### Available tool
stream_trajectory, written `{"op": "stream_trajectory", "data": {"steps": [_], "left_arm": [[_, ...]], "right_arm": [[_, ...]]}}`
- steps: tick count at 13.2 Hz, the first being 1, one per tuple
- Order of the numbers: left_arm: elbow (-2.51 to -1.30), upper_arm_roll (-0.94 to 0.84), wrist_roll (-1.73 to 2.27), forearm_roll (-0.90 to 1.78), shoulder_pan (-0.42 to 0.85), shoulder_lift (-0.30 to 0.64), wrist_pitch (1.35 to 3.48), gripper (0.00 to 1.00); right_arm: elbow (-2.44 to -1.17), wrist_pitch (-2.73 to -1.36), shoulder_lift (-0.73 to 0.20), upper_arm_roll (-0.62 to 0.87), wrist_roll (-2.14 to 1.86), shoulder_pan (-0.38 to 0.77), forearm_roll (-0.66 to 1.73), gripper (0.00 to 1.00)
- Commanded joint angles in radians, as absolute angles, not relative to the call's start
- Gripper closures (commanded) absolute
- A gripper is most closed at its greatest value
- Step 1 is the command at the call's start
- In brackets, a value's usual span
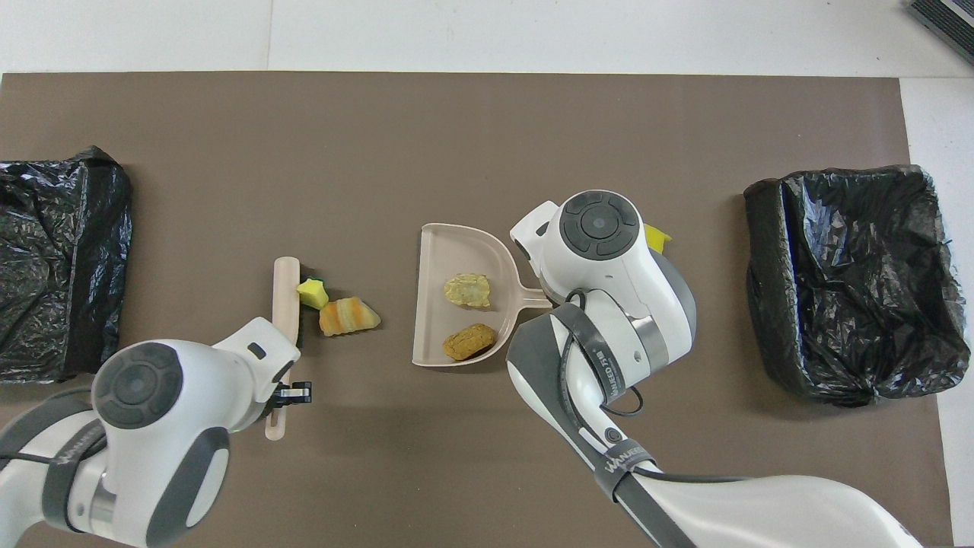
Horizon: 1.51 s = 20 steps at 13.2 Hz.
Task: Sweep and dump trash in bin
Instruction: 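Sweep the remaining scraps into the dustpan with the left gripper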
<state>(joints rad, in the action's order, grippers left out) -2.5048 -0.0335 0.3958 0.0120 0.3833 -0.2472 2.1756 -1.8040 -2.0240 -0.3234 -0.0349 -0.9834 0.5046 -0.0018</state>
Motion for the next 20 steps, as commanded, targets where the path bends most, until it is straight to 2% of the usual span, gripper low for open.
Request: {"op": "stream_trajectory", "data": {"steps": [1,6,9,10,13,16,20], "left_arm": [[-2.5,-0.02,0.562,-0.002,0.539,-0.161,2.287,1.0],[-2.386,-0.023,0.565,0.136,0.705,-0.049,2.362,1.0],[-2.234,-0.026,0.571,0.285,0.788,0.021,2.346,1.0],[-2.221,-0.026,0.577,0.285,0.796,0.029,2.344,1.0],[-2.224,-0.018,0.574,0.273,0.787,0.018,2.268,1.0],[-2.224,-0.015,0.569,0.197,0.689,-0.011,2.179,1.0],[-2.226,-0.012,0.575,0.138,0.643,-0.023,2.129,1.0]], "right_arm": [[-1.819,-2.045,-0.313,-0.029,-0.992,0.499,-0.018,1.0],[-1.818,-2.045,-0.313,-0.029,-0.993,0.497,-0.018,1.0],[-1.818,-2.045,-0.313,-0.029,-0.992,0.497,-0.018,1.0],[-1.819,-2.045,-0.313,-0.029,-0.989,0.495,-0.018,1.0],[-1.818,-2.045,-0.313,-0.029,-0.986,0.495,-0.018,1.0],[-1.818,-2.046,-0.314,-0.029,-0.986,0.489,-0.009,1.0],[-1.815,-2.043,-0.316,-0.029,-0.98,0.48,0.0,1.0]]}}
